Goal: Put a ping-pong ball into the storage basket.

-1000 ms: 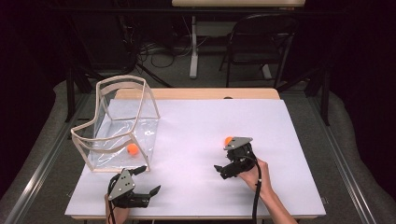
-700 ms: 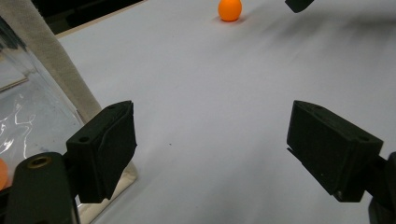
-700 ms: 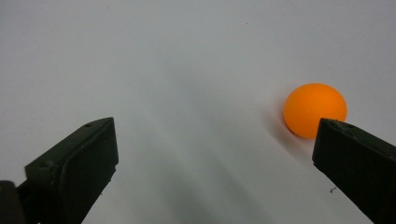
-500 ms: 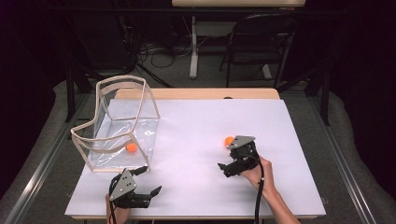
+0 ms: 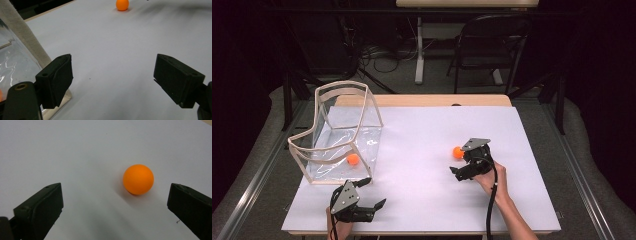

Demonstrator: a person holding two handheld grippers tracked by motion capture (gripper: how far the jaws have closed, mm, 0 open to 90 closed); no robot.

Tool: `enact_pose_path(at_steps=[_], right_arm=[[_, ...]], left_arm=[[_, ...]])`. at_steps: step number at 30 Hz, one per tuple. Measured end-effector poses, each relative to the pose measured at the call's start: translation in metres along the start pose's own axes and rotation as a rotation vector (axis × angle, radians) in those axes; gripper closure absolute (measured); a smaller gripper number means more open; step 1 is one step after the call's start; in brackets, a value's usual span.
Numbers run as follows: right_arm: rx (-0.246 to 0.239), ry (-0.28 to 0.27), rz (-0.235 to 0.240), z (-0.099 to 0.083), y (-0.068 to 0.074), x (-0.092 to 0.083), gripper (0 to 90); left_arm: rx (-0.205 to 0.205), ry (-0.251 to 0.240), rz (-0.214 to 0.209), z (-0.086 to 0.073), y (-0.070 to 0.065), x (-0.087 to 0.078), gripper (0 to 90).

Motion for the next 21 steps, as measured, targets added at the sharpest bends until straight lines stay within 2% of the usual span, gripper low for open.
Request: enact_pose_path(at_steps=[8, 11, 21], right_arm=[[0.025, 0.008, 0.003, 0.003, -0.011, 0.01, 0.0], [0.035, 0.007, 0.023, 0.004, -0.014, 0.012, 0.0], [0.077, 0.012, 0.041, 0.006, -0.023, 0.025, 0.0]], left_arm=[[0.005, 0.001, -0.004, 0.001, 0.0, 0.002, 15.7], [0.009, 0.003, -0.006, 0.001, 0.0, 0.001, 15.8], [0.002, -0.004, -0.002, 0.0, 0.0, 0.001, 15.7]])
Point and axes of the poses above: each handheld gripper's, and its own axes: x roughly forward along the jaws, z roughly out of its top, y roughly to its left, the point moved 5 cm from there along x, roughly forward along the jaws, and after that the axes turned 4 degrees about -x, right-handed, at the moved point
